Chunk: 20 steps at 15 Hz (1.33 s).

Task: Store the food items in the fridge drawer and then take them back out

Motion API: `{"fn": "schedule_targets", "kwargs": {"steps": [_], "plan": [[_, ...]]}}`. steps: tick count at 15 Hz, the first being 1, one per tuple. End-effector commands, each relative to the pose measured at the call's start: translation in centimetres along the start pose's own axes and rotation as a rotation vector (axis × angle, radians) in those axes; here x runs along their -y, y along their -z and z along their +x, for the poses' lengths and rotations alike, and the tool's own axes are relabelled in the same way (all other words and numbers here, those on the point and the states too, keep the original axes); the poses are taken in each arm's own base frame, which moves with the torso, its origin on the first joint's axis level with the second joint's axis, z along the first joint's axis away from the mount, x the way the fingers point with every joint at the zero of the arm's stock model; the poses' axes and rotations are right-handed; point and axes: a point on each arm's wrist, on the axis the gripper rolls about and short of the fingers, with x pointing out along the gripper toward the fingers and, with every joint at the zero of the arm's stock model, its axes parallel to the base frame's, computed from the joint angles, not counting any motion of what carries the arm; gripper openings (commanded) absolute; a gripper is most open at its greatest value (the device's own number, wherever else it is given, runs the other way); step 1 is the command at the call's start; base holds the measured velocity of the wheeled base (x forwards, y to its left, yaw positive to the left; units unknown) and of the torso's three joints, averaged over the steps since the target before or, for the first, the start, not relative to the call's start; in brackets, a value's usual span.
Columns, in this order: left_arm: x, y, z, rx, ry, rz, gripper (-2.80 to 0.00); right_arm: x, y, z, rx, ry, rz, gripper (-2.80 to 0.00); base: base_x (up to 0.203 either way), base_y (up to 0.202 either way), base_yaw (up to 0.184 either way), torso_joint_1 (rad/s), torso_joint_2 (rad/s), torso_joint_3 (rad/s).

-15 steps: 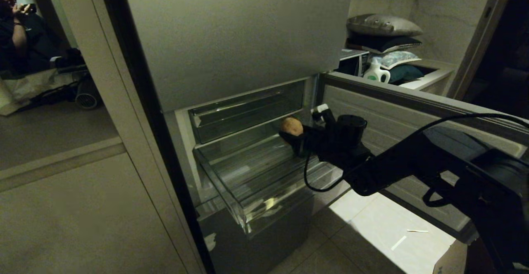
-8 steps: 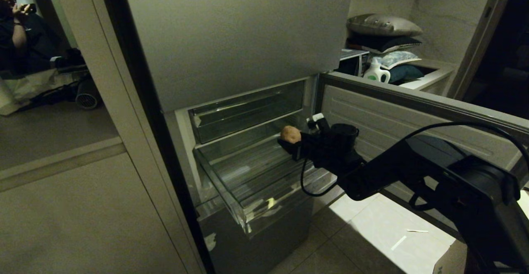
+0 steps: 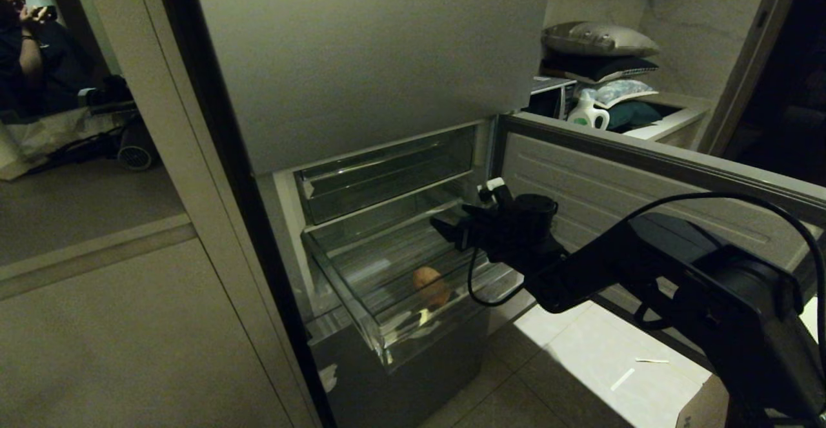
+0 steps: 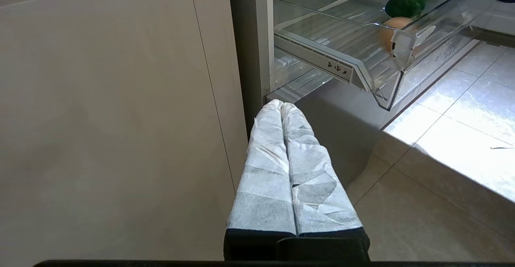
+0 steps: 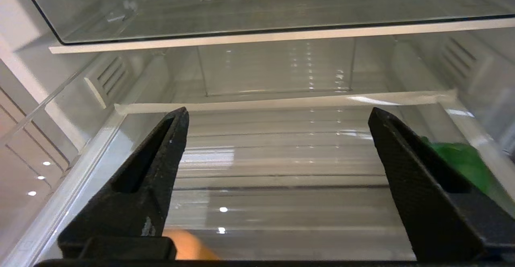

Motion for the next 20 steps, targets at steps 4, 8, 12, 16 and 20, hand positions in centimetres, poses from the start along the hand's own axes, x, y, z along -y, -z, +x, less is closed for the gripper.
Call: {"fn": "schedule_targets", "kwargs": {"steps": [4, 8, 12, 16, 20], "plan": [[0.0, 0.0, 0.0, -0.001, 0.000, 0.000, -2.80, -2.4, -9.1, -8.0, -0.006, 0.025, 0.002, -2.80, 0.000, 0.000, 0.000, 0.000, 0.00, 0.000], [0.0, 0.0, 0.0, -0.001, 0.000, 0.000, -2.80, -3.7, -8.3, -18.3, -0.255, 0.104, 0.072, -2.80, 0.000, 0.000, 0.000, 0.000, 0.00, 0.000], [0.0, 0.0, 0.0, -0.001, 0.000, 0.000, -2.80, -3.4, -3.6, -20.5, -0.455, 0.150, 0.135, -2.80, 0.000, 0.000, 0.000, 0.000, 0.00, 0.000], [0.0, 0.0, 0.0, -0.001, 0.000, 0.000, -2.80, -2.2, 0.4, -17.7, -0.459, 0.158, 0.160, -2.80, 0.000, 0.000, 0.000, 0.000, 0.00, 0.000], [0.0, 0.0, 0.0, 0.000, 0.000, 0.000, -2.80, -1.3, 2.4, -15.2, -0.454, 0.182, 0.160, -2.80, 0.000, 0.000, 0.000, 0.000, 0.00, 0.000]]}}
